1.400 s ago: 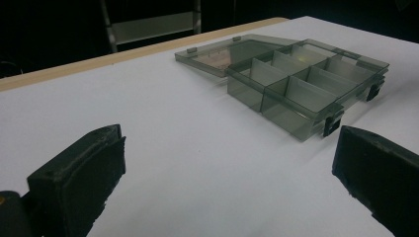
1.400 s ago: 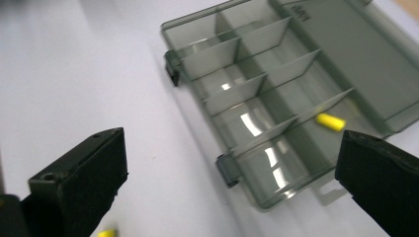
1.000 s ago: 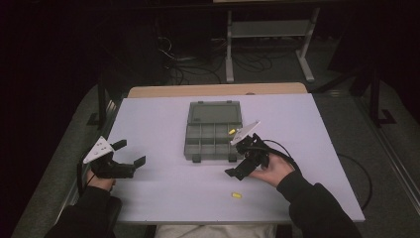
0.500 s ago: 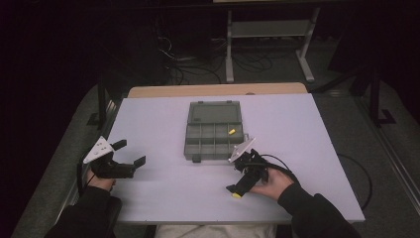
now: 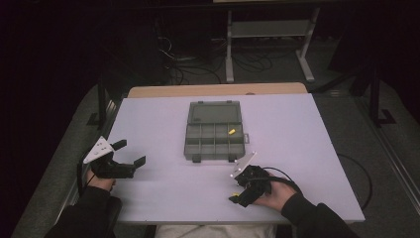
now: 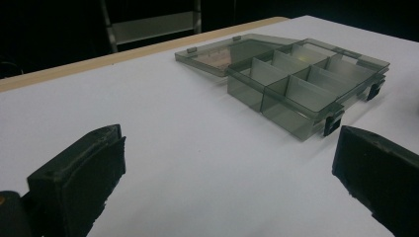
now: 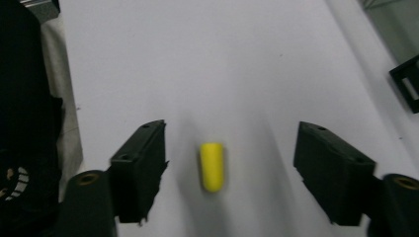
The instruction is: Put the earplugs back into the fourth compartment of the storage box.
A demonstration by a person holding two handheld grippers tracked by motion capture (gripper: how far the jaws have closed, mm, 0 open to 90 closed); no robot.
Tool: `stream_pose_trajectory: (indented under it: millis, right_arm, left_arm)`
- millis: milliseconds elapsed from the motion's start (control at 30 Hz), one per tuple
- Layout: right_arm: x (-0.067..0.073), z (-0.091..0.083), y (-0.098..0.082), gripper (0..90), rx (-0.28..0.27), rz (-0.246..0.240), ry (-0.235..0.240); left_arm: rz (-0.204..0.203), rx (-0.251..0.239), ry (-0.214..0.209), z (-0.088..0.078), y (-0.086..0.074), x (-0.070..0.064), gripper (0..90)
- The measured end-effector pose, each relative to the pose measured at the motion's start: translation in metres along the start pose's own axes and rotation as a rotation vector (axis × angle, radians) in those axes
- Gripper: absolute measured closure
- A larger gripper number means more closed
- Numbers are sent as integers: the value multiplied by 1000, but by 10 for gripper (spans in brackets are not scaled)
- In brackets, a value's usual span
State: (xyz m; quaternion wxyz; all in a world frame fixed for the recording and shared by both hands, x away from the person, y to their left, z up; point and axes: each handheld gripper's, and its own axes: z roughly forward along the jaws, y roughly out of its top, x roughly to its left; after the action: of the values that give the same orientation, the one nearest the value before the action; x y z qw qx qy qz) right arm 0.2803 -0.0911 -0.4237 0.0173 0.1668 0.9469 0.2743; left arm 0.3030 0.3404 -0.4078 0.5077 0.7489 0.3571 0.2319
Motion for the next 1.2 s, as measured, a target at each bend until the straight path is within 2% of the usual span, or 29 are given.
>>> stream_pose_trajectory:
  millis: [33,67,100,133,167,200,267,300,500,733,1033,1200]
  right_arm:
    - [2,1,-1,372,4,-7,-1]
    - [2,1,-1,372,4,-7,-1]
    - [3,0,-1,447,8,-13,-2]
    - [4,0,-1,482,6,-17,-1]
    - [4,0,-1,482,6,-17,-1]
    - [5,1,-1,543,10,-29,2]
    - [5,1,-1,569,14,-27,4]
    - [6,3,-1,624,24,-33,3]
    - [7,6,-1,776,45,-42,-7]
    - [4,0,0,786,20,-17,0]
    - [0,-18,11,786,-30,-33,-16]
    - [-3,-27,17,786,-22,-30,-22]
  left_arm:
    - [0,0,0,0,0,0,0]
    - [-1,0,1,0,0,0,0]
    - [-1,0,0,0,0,0,0]
    - [0,0,-1,0,0,0,0]
    - [0,0,-1,0,0,0,0]
    - [0,0,-1,0,0,0,0]
    - [0,0,-1,0,0,0,0]
    - [0,-1,-1,0,0,0,0]
    - [2,0,-1,0,0,0,0]
    - [2,1,0,0,0,0,0]
    - [-2,1,0,0,0,0,0]
    - [-3,1,0,0,0,0,0]
